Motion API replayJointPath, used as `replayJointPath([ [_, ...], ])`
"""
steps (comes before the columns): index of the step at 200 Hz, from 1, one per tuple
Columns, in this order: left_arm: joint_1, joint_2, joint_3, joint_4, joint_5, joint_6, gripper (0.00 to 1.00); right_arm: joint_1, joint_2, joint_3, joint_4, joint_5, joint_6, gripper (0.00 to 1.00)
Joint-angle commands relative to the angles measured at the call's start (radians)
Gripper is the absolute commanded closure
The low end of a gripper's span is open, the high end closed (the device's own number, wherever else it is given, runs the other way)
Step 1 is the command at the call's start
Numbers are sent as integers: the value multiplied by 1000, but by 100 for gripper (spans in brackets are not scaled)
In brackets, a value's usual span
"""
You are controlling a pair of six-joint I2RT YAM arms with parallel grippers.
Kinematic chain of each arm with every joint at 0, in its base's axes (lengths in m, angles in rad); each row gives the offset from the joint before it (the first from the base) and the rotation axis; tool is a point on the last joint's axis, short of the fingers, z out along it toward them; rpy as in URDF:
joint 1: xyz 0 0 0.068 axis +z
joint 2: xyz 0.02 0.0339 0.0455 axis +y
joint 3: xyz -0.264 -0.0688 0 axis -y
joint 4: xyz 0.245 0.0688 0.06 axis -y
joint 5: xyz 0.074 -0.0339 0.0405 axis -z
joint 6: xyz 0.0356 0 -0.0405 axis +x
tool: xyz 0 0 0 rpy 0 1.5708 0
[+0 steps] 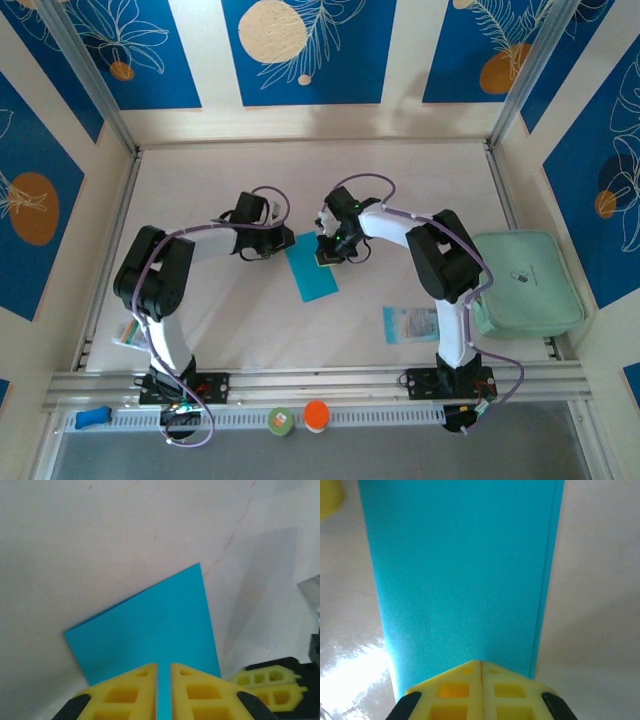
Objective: Fold a paper plane with a square sheet of paper (pick it up from the middle)
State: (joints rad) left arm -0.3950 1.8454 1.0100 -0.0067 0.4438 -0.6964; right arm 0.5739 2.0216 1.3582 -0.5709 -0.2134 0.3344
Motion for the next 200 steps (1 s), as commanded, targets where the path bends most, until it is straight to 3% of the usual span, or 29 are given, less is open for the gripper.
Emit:
replayJointPath([
  [1,-4,14,-16,13,-10,-14,87,1,-63,11,-14,-94,66,100],
  [61,-4,47,-35,17,-44,-36,90,62,-47,-37,122,-201,243,100],
  [133,-4,54,-40,-6,-58,-17,90,125,58,4,125,-237,206,100],
  [200,-4,55,-51,-7,-78,-11,90,148,22,-118,123,-217,207,100],
])
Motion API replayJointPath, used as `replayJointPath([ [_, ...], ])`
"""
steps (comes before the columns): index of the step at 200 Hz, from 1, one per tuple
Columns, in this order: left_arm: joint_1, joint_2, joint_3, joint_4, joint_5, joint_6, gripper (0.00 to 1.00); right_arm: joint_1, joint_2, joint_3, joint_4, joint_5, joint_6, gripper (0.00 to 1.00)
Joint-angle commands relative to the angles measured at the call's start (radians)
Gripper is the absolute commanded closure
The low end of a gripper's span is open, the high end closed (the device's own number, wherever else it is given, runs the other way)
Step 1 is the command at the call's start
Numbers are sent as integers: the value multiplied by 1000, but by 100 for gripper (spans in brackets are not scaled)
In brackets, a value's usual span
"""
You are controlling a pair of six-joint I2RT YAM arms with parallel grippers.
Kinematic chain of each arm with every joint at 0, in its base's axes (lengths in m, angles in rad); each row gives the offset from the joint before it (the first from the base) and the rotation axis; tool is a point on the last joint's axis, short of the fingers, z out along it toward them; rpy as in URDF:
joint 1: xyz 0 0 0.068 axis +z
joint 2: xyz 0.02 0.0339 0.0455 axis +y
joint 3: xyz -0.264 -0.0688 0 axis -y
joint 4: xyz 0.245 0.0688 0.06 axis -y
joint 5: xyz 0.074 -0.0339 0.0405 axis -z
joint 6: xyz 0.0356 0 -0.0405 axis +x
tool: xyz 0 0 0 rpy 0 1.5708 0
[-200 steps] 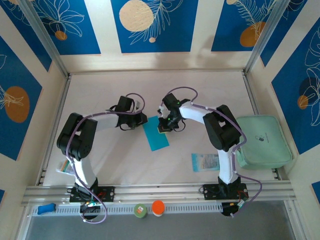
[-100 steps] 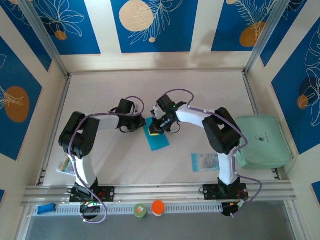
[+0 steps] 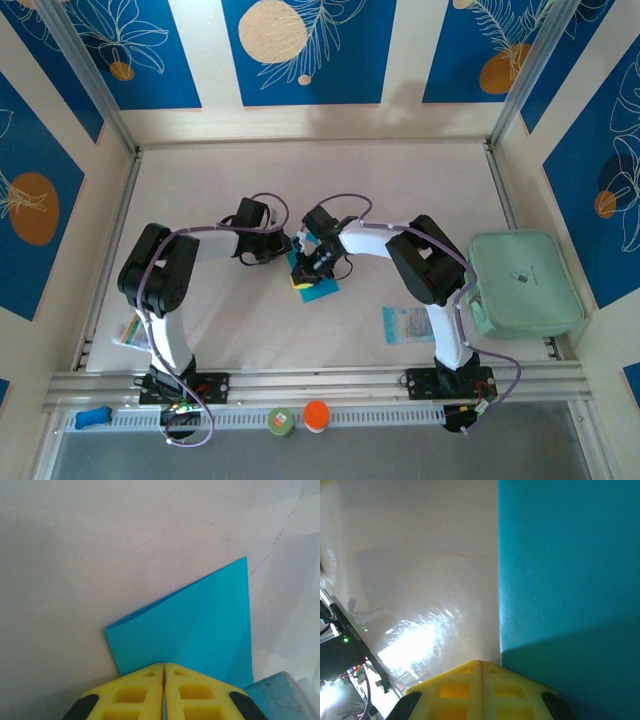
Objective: Fold a paper plane with a square sheet of paper (pick it up from the middle)
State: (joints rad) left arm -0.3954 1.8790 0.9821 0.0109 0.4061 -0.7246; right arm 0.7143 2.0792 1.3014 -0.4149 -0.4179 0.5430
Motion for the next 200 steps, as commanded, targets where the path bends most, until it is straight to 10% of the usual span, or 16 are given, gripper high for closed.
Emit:
replayJointPath([
  [1,-3,22,-23,-25,-40,17,90,7,-37,-64,-32,-13,-2,100],
  [91,-3,51,44,-72,-41,75,90,10,-202,-239,-15,-63,-6,100],
  [153,-12,17,158,-156,35,197,87,-84,-358,-231,32,171,48,97],
  [200,-36,-96,100,-129,-18,13,72,-91,-211,-94,-40,288,34,96],
])
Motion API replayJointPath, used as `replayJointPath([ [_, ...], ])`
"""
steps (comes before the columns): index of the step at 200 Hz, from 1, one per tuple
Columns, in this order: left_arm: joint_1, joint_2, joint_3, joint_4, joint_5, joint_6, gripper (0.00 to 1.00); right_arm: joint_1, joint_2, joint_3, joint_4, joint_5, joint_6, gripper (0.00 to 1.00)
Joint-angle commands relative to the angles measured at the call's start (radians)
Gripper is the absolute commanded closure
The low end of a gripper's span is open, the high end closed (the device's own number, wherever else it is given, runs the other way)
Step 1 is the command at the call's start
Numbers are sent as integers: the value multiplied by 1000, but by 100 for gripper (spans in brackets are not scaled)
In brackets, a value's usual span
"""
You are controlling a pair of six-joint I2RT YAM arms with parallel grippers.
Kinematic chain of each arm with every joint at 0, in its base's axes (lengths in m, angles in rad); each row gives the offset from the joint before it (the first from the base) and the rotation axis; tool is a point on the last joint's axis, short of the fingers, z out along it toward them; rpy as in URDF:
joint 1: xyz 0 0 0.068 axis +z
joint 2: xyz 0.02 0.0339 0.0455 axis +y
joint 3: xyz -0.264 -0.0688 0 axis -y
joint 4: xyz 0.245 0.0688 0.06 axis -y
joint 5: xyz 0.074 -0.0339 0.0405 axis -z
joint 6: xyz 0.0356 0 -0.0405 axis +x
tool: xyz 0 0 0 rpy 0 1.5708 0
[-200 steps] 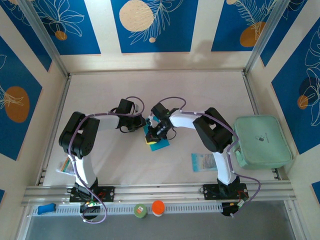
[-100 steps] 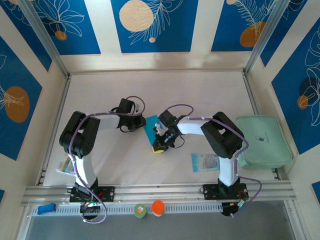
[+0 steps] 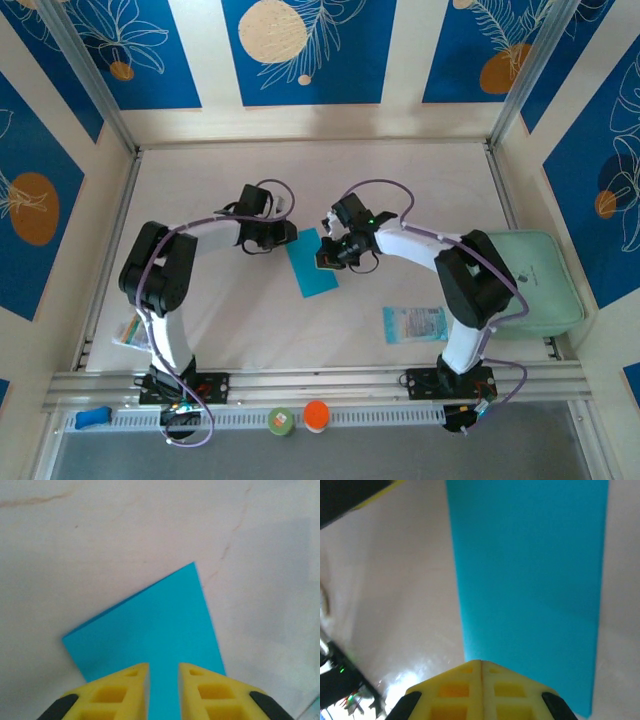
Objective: Fold a paper plane with a square sheet of paper (pick it up from the middle)
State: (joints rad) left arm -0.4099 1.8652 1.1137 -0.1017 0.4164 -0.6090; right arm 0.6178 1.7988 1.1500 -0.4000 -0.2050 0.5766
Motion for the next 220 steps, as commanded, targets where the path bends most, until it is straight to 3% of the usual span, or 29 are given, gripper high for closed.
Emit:
replayJointPath([
  [1,-22,-85,-34,-17,-31,-107,71,6,72,59,-56,76,3,96],
  [47,-65,-192,-162,18,-124,-267,61,31,188,133,-94,143,89,100],
  [91,-84,-219,-237,134,-94,-385,53,35,201,69,-114,207,360,100],
  [153,-118,-114,-192,192,-41,-410,53,-7,81,63,15,43,392,100],
  [188,-119,-73,-136,159,-48,-373,57,-51,-62,0,27,3,318,70],
  [220,-116,-41,-76,110,-91,-321,59,-101,-132,-121,8,-15,309,59],
])
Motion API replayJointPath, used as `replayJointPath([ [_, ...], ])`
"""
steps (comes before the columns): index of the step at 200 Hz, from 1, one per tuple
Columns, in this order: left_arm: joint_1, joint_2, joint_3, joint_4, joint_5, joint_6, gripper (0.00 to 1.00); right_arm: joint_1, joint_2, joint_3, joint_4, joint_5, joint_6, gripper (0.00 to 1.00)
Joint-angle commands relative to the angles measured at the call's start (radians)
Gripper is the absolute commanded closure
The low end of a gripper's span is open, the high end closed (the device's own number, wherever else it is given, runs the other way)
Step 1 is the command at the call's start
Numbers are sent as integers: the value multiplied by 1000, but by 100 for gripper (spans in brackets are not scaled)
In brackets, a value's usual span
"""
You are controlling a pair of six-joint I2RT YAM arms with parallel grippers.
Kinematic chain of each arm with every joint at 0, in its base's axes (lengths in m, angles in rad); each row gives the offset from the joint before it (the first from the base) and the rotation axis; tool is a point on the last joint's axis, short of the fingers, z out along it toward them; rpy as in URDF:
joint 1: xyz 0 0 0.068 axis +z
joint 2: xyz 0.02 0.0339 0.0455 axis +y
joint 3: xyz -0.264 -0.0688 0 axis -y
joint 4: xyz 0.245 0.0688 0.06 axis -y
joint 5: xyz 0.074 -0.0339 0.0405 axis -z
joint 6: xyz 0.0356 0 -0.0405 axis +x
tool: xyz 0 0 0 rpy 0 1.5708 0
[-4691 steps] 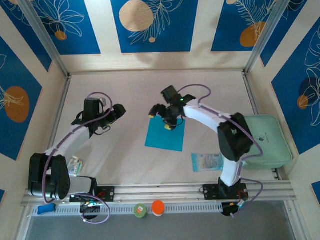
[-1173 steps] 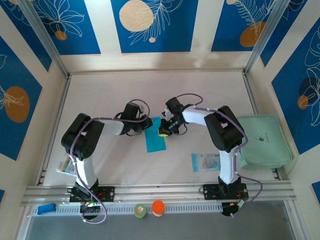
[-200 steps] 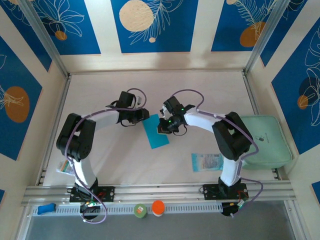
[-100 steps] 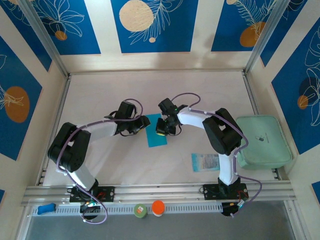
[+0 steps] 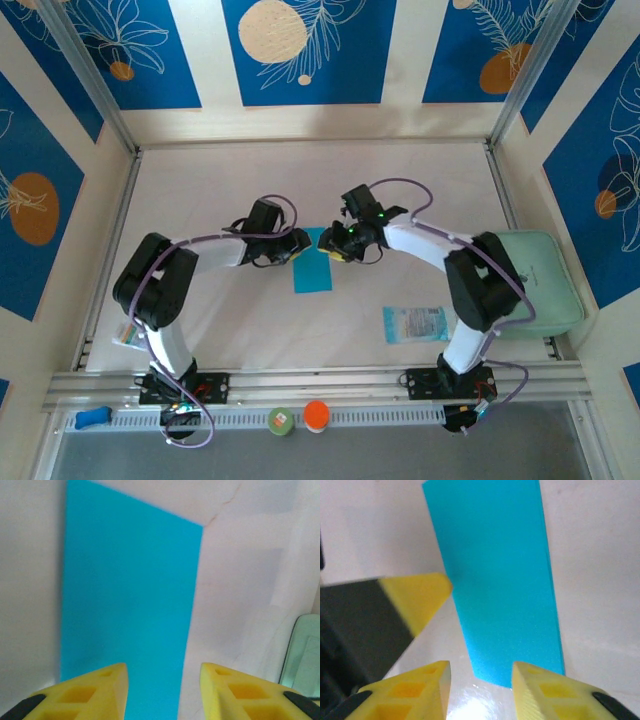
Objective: Fold a paper plane with a square sheet of paper (pick it up from the middle)
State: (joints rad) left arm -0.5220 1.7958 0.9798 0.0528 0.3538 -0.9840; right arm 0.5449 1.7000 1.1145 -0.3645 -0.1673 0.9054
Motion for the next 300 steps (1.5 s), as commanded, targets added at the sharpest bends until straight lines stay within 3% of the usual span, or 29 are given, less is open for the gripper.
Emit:
replayJointPath([
  [1,-3,30,61,-47,-30,56,59,-30,-35,-87,-28,-55,-20,59],
  [52,-2,85,106,-131,-100,69,61,-46,-65,-170,-18,-145,-38,53],
  [141,-2,134,85,-139,-103,20,61,-12,39,-116,-31,-211,-73,60],
  [300,-3,139,70,-130,-97,13,61,36,116,-81,-89,-162,-101,61],
])
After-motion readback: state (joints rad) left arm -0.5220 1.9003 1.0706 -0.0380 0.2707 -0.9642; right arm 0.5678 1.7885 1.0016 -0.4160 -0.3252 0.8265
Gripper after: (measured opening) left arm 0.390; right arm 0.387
